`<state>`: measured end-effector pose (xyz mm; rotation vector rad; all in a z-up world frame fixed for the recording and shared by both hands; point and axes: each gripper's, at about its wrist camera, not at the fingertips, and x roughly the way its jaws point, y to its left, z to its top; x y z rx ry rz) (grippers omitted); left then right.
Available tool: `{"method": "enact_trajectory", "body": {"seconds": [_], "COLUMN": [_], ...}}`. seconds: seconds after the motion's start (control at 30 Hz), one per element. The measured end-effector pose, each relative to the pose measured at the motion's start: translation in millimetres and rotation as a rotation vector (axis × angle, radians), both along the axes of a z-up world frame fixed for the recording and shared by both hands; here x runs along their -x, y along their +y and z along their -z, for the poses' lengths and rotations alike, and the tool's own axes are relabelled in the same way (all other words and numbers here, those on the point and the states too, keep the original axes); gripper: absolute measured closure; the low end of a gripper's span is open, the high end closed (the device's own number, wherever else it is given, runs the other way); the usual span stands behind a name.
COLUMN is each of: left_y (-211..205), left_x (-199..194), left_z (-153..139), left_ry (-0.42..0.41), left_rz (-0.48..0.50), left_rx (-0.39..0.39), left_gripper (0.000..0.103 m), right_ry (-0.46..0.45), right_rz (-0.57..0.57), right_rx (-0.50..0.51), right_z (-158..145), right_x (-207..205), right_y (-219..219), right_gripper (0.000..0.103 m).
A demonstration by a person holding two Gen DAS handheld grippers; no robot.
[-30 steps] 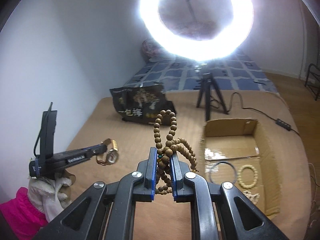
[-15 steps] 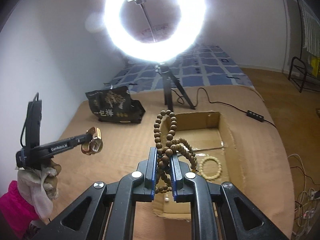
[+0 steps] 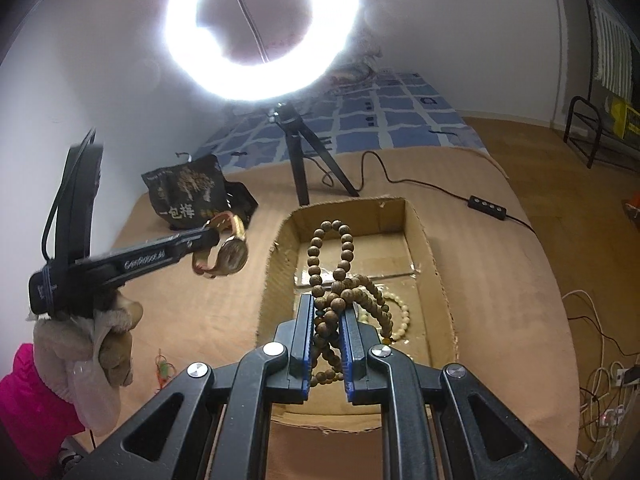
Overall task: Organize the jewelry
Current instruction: 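Lift and carry the watch with left tool while right tool carries the mala to the box, then open left tool to drop the watch while right tool releases the mala into the box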
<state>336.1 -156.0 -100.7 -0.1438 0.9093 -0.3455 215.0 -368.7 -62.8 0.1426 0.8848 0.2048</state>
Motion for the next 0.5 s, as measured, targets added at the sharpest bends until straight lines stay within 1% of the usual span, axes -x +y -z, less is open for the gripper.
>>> {"method": "enact_trajectory", "body": {"seconds": [0.3,0.5], "left_y": [-36,-47], "left_x": [-25,-33], "left_z": [8,16], "left_ry": [0.001,0.012], "left_rz": [0.009,0.008], "left_rx": [-0.033,-0.052], "left_gripper": [0.095,0.095], "right_ry": [0.033,0.05], "right_rz": [0.0,0.003], "right_rx": [-0.012,-0.014], "right_z": [13,20], "right_x": [-7,-11], "right_y": [-1,-1], "right_gripper": [0.093,0.093]}}
